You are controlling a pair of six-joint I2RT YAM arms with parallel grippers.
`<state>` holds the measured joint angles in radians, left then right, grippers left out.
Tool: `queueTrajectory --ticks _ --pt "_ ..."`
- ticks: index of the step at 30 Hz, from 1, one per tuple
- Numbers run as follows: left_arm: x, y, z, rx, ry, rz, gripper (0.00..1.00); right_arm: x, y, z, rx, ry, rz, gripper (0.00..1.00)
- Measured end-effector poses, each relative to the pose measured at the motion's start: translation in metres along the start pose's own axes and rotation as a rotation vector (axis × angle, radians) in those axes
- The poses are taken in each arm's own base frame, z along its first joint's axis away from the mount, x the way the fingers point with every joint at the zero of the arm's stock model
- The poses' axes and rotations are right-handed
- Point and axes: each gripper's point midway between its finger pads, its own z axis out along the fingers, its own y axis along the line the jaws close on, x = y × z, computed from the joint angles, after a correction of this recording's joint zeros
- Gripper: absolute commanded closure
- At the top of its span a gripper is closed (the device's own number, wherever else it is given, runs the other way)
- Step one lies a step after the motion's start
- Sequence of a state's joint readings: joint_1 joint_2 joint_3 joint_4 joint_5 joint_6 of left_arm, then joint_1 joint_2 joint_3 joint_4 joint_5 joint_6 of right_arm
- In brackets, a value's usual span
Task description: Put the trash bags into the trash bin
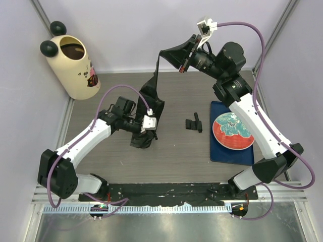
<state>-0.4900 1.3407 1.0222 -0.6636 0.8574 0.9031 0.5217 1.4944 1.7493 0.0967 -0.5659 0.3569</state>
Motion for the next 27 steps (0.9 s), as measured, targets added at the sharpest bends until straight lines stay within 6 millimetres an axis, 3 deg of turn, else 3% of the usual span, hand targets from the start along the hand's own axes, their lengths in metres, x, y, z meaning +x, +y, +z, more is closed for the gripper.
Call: queueTrajectory --ticks 3,6,10,15,18,22,27 --pt "0.002 -0.006 -0.003 0.012 0.012 0.003 0.49 0.004 -0.002 -0.001 0.005 0.006 -0.009 0.99" --pt "0.0 -0.02 -0.011 0.03 0.024 -0.02 0.36 0.012 -0.004 -0.005 0.012 0.018 -0.017 0.99" --pt "-0.027 -0.032 -0.035 -0.023 -0.014 0.016 0.32 0.019 -0.005 -0.007 0.011 0.032 -0.021 0.99" --pt "-0.096 -0.033 -0.09 -0.19 -0.124 0.126 0.32 0.021 0.001 -0.008 -0.025 0.041 -0.029 0.99" --pt "-0.13 -0.022 -0.123 -0.293 -0.175 0.144 0.33 0.021 0.005 -0.008 -0.048 0.042 -0.039 0.99" --pt "-0.146 -0.007 -0.147 -0.377 -0.218 0.078 0.29 0.019 0.009 -0.008 -0.073 0.037 -0.054 0.99" --pt "-0.155 0.023 -0.146 -0.423 -0.331 -0.129 0.37 0.017 0.011 -0.008 -0.088 0.03 -0.065 0.99"
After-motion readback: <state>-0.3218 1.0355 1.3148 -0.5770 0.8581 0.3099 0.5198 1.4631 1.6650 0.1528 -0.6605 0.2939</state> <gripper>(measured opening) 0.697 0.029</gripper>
